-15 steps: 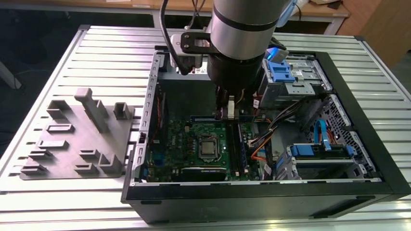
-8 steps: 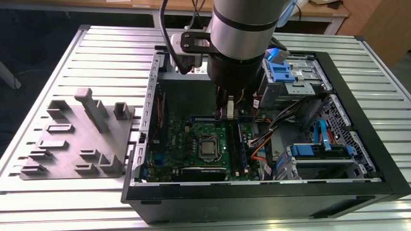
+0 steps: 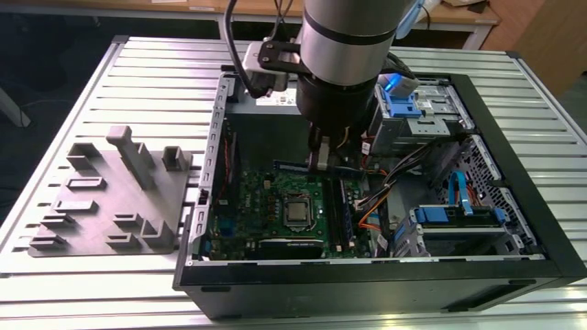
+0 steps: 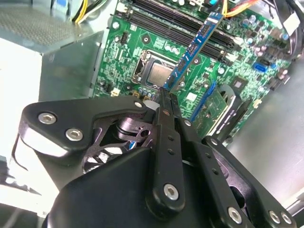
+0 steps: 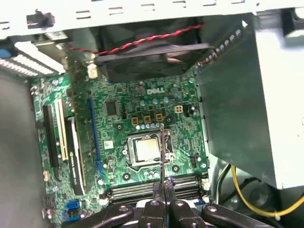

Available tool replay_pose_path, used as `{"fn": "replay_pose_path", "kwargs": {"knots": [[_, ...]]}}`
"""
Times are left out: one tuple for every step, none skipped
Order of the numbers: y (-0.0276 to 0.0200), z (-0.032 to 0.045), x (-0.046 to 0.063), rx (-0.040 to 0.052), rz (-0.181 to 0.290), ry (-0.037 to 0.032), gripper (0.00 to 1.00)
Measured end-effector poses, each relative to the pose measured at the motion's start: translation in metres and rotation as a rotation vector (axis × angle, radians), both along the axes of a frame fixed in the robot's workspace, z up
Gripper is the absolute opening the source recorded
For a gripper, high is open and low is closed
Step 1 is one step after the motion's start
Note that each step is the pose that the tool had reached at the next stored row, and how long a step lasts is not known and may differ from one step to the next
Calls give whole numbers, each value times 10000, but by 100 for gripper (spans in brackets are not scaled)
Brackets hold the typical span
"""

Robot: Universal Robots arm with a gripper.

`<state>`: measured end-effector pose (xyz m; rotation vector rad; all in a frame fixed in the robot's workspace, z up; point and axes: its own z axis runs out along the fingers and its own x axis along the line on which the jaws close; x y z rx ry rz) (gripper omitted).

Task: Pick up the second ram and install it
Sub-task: 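Insert the second ram into the second slot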

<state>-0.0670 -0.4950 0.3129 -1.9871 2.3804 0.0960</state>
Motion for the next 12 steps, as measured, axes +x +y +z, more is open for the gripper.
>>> {"fn": "replay_pose_path", "kwargs": {"knots": [[0,0,0,0,-174,0,8],[0,0,0,0,-365,0,8],[0,0,0,0,-537,0,8],[0,0,0,0,-711,0,8],[0,0,0,0,-885,0,8],[0,0,0,0,-1059,0,8],[0,0,0,0,-1238,0,8],[0,0,0,0,-1435,0,8],[0,0,0,1,-1615,0,8],[0,0,0,1,-1794,0,8],[0,0,0,1,-1975,0,8],[0,0,0,1,-2154,0,8]]}}
